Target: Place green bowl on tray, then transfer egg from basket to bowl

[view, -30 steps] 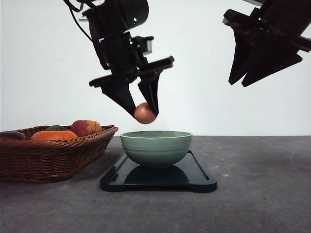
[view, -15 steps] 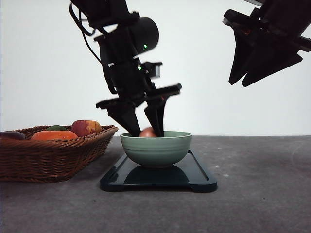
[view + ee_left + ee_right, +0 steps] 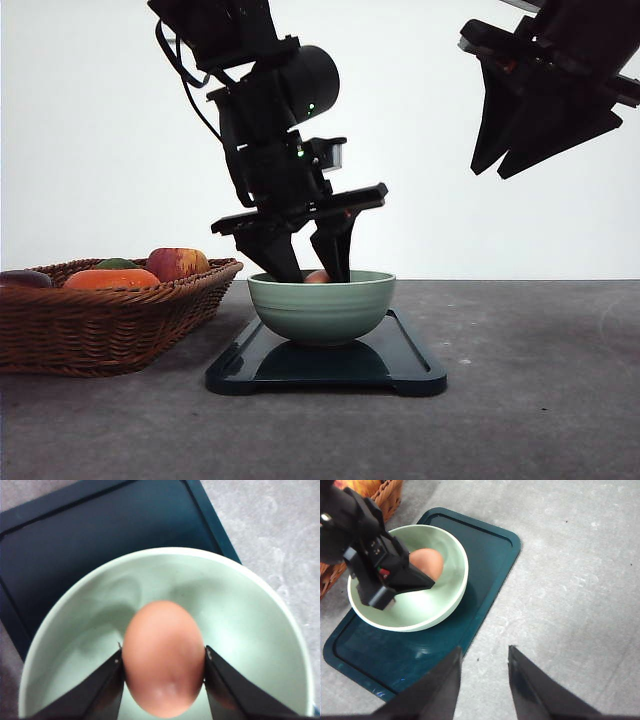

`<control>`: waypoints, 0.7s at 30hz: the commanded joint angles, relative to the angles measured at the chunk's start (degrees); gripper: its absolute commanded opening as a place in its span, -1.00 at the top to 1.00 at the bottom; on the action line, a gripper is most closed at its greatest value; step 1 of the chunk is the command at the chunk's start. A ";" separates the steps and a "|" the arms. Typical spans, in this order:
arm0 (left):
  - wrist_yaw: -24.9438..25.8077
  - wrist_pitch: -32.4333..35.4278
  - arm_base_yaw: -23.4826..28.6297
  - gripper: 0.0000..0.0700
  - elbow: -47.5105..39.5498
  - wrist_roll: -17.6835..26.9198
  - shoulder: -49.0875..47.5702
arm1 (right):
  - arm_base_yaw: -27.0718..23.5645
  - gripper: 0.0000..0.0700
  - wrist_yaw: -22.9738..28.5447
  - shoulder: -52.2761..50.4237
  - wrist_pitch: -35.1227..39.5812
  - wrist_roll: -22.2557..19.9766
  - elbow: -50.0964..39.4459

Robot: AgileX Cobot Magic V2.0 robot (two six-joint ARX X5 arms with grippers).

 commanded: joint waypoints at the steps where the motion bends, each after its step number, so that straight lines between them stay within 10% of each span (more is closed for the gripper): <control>1: -0.11 0.48 -0.48 0.34 1.53 0.33 2.15 | 0.29 0.48 0.06 0.48 0.31 -0.59 0.35; 10: -0.11 0.35 -0.59 -0.11 1.53 0.35 2.40 | 0.30 0.48 0.08 0.48 -0.91 -0.61 0.35; 21: -0.11 0.47 -0.59 -0.12 1.81 0.79 -2.39 | 0.31 0.48 0.08 0.48 -1.42 -0.59 0.35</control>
